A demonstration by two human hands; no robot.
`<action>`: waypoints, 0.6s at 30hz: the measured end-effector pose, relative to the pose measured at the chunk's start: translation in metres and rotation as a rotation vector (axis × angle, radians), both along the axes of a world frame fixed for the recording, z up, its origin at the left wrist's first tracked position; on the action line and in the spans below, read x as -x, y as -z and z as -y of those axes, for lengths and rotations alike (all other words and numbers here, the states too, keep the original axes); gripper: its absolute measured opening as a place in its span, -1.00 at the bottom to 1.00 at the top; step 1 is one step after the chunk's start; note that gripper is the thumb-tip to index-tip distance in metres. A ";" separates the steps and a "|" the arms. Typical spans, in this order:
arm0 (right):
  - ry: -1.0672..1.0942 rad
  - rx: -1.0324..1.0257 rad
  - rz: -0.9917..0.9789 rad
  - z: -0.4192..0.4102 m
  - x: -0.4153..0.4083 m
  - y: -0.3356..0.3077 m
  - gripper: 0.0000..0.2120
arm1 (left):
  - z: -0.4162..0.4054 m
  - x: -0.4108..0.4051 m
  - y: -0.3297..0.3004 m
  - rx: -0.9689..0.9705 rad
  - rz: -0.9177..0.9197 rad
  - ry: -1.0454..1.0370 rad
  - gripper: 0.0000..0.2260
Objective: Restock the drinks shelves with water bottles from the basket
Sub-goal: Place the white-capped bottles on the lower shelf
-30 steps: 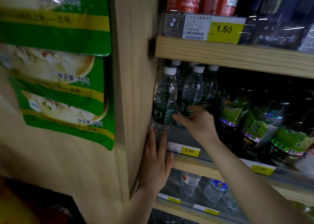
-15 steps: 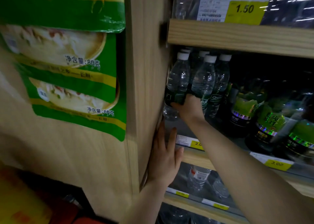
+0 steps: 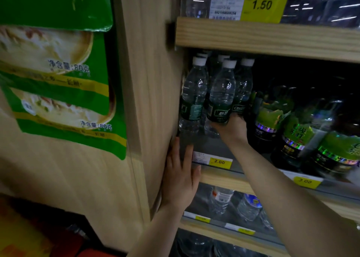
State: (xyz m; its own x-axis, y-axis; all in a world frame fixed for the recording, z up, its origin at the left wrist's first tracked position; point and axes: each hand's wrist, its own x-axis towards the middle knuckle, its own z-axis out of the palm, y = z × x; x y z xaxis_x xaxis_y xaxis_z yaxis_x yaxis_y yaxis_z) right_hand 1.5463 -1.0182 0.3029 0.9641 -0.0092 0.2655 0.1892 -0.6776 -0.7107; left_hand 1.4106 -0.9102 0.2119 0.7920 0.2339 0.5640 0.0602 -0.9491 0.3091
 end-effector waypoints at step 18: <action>-0.226 0.122 0.111 0.152 0.144 -0.006 -0.69 | 0.082 0.058 -0.012 0.100 -0.078 0.196 -0.51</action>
State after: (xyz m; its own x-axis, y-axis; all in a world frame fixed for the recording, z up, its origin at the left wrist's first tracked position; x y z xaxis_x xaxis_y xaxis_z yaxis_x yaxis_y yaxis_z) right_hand 1.4020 -1.1705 0.3089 0.9032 0.2410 0.3553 0.4170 -0.6886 -0.5932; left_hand 1.3526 -0.9917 0.2235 0.8682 0.1229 0.4807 -0.0946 -0.9101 0.4035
